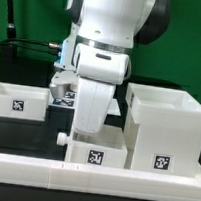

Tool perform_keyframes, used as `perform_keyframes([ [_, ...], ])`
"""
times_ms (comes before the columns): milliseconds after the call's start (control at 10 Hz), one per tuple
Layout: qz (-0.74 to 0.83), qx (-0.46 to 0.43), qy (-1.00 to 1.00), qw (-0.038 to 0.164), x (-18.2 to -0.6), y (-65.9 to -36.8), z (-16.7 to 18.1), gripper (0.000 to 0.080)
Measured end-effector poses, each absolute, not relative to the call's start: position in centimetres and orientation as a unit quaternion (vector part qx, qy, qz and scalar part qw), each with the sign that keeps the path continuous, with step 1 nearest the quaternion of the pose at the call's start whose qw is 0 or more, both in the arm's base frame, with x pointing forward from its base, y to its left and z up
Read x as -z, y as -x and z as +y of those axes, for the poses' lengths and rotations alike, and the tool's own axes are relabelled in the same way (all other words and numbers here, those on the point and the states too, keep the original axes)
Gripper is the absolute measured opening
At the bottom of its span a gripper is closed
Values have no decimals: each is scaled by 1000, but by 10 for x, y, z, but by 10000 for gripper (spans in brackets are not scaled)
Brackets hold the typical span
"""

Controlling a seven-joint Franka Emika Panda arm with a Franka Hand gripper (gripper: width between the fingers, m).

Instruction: Assemble drawer

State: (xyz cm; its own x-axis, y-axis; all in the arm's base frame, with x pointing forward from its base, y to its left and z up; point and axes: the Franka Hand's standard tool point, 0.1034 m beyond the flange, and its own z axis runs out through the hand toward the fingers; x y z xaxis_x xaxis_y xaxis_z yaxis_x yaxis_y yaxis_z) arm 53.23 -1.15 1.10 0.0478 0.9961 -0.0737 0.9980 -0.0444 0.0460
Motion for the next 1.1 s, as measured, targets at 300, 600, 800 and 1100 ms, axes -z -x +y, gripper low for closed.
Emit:
perform_keyframes([
  [300, 688, 13, -724, 42, -12, -534, -12, 44],
  [600, 689, 14, -723, 40, -11, -532, -18, 44],
  [800, 691, 20, -722, 36, -12, -531, -15, 44],
  [1100, 690, 35, -722, 28, -15, -531, -17, 44],
])
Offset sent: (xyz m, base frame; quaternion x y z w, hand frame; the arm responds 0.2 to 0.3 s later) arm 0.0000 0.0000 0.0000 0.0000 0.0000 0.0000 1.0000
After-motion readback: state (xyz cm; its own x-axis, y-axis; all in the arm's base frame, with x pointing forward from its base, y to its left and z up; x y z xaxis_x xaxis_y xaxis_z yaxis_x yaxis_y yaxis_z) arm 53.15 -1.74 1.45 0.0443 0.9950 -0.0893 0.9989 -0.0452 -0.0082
